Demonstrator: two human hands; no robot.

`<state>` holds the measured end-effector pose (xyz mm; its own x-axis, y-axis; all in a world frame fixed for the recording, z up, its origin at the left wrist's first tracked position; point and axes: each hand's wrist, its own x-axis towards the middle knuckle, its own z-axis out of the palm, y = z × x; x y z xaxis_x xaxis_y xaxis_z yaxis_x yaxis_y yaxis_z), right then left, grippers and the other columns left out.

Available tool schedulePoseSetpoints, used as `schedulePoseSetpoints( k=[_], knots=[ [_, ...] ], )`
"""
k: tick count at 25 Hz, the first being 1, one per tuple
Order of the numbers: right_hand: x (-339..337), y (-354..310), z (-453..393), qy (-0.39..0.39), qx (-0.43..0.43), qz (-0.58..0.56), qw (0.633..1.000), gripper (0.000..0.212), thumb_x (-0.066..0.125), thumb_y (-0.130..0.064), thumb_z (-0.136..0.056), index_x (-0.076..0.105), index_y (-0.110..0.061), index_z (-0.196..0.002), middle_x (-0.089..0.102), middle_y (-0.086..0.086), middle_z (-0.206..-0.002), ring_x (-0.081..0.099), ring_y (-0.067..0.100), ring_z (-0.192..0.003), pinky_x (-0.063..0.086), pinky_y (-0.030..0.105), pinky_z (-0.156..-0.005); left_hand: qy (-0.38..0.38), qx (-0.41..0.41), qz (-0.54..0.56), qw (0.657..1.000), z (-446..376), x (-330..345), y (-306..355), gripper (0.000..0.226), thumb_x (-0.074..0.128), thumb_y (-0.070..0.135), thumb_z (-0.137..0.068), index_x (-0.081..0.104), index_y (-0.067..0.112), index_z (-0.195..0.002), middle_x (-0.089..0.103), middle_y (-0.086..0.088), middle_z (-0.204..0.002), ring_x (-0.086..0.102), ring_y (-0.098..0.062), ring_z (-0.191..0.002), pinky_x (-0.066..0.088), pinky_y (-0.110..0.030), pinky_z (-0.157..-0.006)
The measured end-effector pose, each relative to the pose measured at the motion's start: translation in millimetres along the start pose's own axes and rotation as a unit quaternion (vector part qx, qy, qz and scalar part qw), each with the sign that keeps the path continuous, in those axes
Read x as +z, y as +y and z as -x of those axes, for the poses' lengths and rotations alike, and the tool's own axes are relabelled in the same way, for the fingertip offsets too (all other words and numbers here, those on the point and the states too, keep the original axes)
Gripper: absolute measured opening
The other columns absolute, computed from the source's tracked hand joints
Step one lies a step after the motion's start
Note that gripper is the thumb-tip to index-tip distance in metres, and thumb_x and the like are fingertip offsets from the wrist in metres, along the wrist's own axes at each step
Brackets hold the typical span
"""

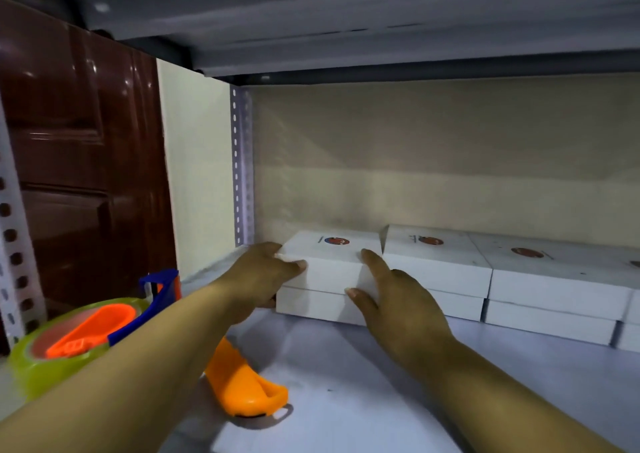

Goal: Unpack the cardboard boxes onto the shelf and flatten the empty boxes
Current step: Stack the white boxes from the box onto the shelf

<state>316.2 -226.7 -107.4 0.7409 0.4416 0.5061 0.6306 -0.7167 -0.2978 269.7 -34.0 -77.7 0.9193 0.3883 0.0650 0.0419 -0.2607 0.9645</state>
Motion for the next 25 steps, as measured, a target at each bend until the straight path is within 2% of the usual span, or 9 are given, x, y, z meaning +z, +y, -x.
schedulePoseSetpoints(
  k=[2, 4, 7, 11, 13, 15, 18, 21, 25],
  knots=[
    [2.5, 4.6, -1.3, 0.026, 0.006, 0.066, 0.997, 0.057, 0.040, -0.050, -0.098, 0.018, -0.037, -0.149, 0.052, 0.000, -0.122, 0.051, 0.022, -0.112, 0.045, 0.032, -0.086, -0.008, 0.020, -0.017, 1.000, -7.9, 2.5, -7.4, 0.028, 0.066, 0.022, -0.089, 0.059, 0.011, -0.113, 0.067, -0.012, -0.109, 0.064, -0.031, -0.099, 0.054, -0.051, -0.087],
    [6.8, 8.3, -4.8, 0.084, -0.010, 0.127, 0.988, 0.052, 0.060, -0.042, -0.091, 0.043, -0.031, -0.139, 0.054, 0.002, -0.117, 0.053, 0.026, -0.106, 0.048, 0.035, -0.081, 0.026, 0.064, -0.071, 0.995, -15.9, 7.4, -14.8, 0.030, 0.070, 0.027, -0.086, 0.057, 0.011, -0.106, 0.066, -0.009, -0.105, 0.063, -0.029, -0.097, 0.053, -0.051, -0.088],
    [19.5, 21.0, -15.4, 0.169, -0.059, 0.178, 0.968, 0.051, 0.092, -0.028, -0.055, 0.072, -0.017, -0.101, 0.066, 0.007, -0.100, 0.063, 0.033, -0.088, 0.054, 0.040, -0.064, 0.104, 0.121, -0.164, 0.973, -27.1, 12.8, -16.3, 0.042, 0.073, 0.032, -0.082, 0.052, 0.012, -0.113, 0.060, -0.005, -0.105, 0.058, -0.024, -0.093, 0.050, -0.035, -0.084],
    [30.7, 31.7, -23.8, 0.212, -0.108, 0.187, 0.953, 0.053, 0.094, -0.020, -0.048, 0.071, -0.017, -0.096, 0.069, 0.000, -0.097, 0.063, 0.029, -0.087, 0.051, 0.039, -0.068, 0.129, 0.157, -0.275, 0.940, -39.9, 16.1, -8.0, 0.040, 0.071, 0.032, -0.084, 0.061, 0.013, -0.116, 0.059, -0.008, -0.117, 0.056, -0.021, -0.091, 0.034, -0.019, -0.077],
    [33.2, 37.4, -26.8, 0.232, -0.118, 0.202, 0.944, 0.055, 0.093, -0.017, -0.049, 0.068, -0.018, -0.098, 0.068, -0.001, -0.096, 0.063, 0.028, -0.086, 0.043, 0.039, -0.077, 0.116, 0.151, -0.297, 0.936, -45.3, 17.7, -3.0, 0.041, 0.069, 0.032, -0.086, 0.062, 0.011, -0.121, 0.060, -0.008, -0.122, 0.058, -0.022, -0.103, 0.033, -0.016, -0.078],
    [34.8, 42.2, -30.5, 0.237, -0.108, 0.217, 0.941, 0.060, 0.093, -0.016, -0.048, 0.065, -0.020, -0.101, 0.068, -0.002, -0.098, 0.062, 0.027, -0.089, 0.029, 0.038, -0.080, 0.104, 0.157, -0.309, 0.932, -49.7, 20.4, 0.0, 0.043, 0.066, 0.031, -0.089, 0.060, 0.010, -0.126, 0.059, -0.008, -0.130, 0.055, -0.021, -0.116, 0.034, -0.017, -0.089],
    [38.3, 47.2, -32.7, 0.218, -0.079, 0.241, 0.942, 0.072, 0.094, -0.025, -0.046, 0.065, -0.020, -0.112, 0.067, -0.002, -0.112, 0.061, 0.030, -0.102, 0.023, 0.038, -0.082, 0.087, 0.163, -0.318, 0.930, -52.7, 24.0, -0.9, 0.047, 0.061, 0.033, -0.092, 0.055, 0.010, -0.132, 0.055, -0.007, -0.137, 0.051, -0.022, -0.123, 0.031, -0.020, -0.100],
    [40.7, 48.1, -30.8, 0.196, -0.076, 0.266, 0.941, 0.086, 0.092, -0.035, -0.043, 0.064, -0.016, -0.121, 0.064, 0.002, -0.124, 0.045, 0.032, -0.115, 0.023, 0.045, -0.089, 0.074, 0.165, -0.337, 0.924, -56.6, 25.7, -3.5, 0.046, 0.051, 0.037, -0.096, 0.055, 0.008, -0.132, 0.056, -0.010, -0.135, 0.053, -0.025, -0.120, 0.035, -0.022, -0.096],
    [39.9, 45.7, -29.5, 0.204, -0.081, 0.266, 0.939, 0.082, 0.089, -0.038, -0.048, 0.064, -0.014, -0.122, 0.062, 0.007, -0.128, 0.038, 0.033, -0.117, 0.023, 0.048, -0.089, 0.063, 0.181, -0.378, 0.906, -53.7, 27.6, -3.4, 0.043, 0.039, 0.038, -0.101, 0.057, 0.007, -0.123, 0.058, -0.012, -0.125, 0.054, -0.026, -0.111, 0.032, -0.022, -0.083]
  ],
)
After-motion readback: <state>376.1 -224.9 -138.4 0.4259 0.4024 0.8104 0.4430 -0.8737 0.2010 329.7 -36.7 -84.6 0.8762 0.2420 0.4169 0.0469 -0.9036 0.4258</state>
